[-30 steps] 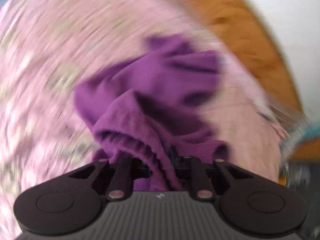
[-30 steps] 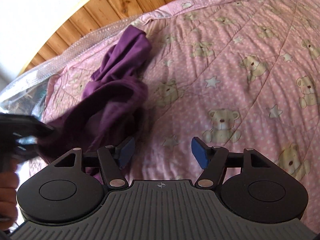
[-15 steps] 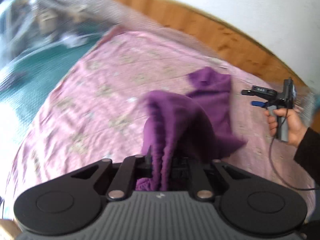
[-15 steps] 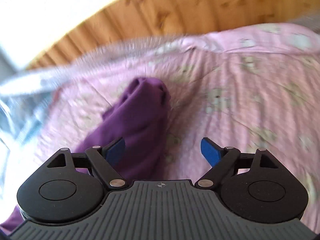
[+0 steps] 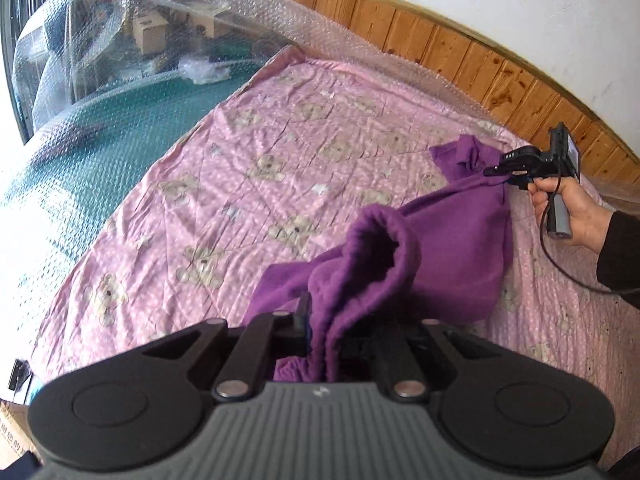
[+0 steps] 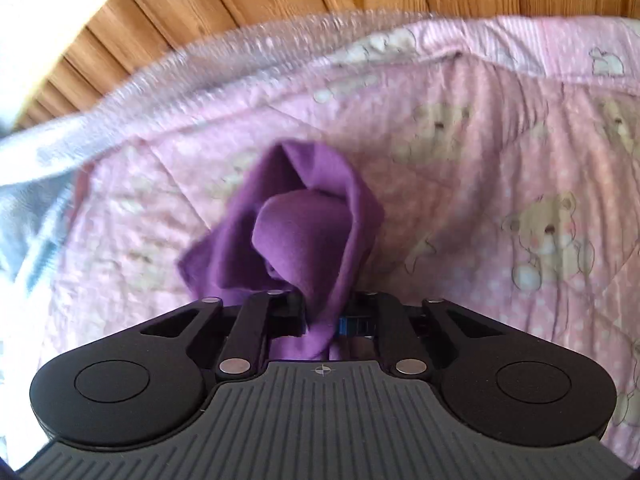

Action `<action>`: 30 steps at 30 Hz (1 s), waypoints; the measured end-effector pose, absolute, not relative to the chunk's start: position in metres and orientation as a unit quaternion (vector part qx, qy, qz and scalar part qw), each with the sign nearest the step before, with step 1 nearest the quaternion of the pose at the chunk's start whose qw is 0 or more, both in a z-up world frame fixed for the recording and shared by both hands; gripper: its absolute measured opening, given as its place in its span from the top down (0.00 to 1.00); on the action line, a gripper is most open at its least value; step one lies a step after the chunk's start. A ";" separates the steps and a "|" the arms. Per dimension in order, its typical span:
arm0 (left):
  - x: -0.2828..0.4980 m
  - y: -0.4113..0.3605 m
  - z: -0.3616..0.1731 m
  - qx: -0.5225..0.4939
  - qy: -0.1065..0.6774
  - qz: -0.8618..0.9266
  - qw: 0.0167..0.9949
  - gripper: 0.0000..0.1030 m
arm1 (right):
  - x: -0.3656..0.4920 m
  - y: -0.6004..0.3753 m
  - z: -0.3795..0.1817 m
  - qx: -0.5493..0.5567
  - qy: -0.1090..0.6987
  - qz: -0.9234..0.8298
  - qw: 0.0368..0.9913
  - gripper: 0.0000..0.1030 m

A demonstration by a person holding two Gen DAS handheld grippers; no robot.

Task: Fold clothes

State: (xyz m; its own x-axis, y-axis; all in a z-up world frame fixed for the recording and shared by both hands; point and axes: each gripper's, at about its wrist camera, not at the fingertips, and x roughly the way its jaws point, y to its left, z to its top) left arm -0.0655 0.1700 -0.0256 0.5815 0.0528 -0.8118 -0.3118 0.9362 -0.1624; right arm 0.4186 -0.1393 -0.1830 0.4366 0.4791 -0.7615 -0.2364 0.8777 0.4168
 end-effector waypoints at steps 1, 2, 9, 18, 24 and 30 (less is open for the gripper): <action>-0.059 0.171 -0.019 -0.141 0.433 0.099 0.885 0.91 | 0.417 -0.151 -0.166 0.141 0.464 0.217 0.847 0.89; -0.049 0.176 -0.002 -0.133 0.411 0.091 0.898 0.91 | 0.413 -0.163 -0.146 0.153 0.443 0.217 0.856 0.89; 0.017 0.212 0.122 -0.105 0.234 0.025 0.966 0.92 | 0.363 -0.291 0.032 0.263 0.262 0.149 0.917 0.89; 0.038 0.206 0.027 -0.092 0.345 -0.109 0.928 0.87 | 0.230 -0.436 -0.025 0.270 0.373 -0.070 0.885 0.46; 0.027 0.176 -0.143 -0.070 0.580 -0.152 0.798 0.83 | 0.106 -0.491 -0.127 0.272 0.481 -0.215 0.805 0.47; 0.037 0.181 -0.124 -0.076 0.539 -0.196 0.816 0.68 | 0.048 -0.519 -0.141 0.262 0.492 -0.245 0.793 0.46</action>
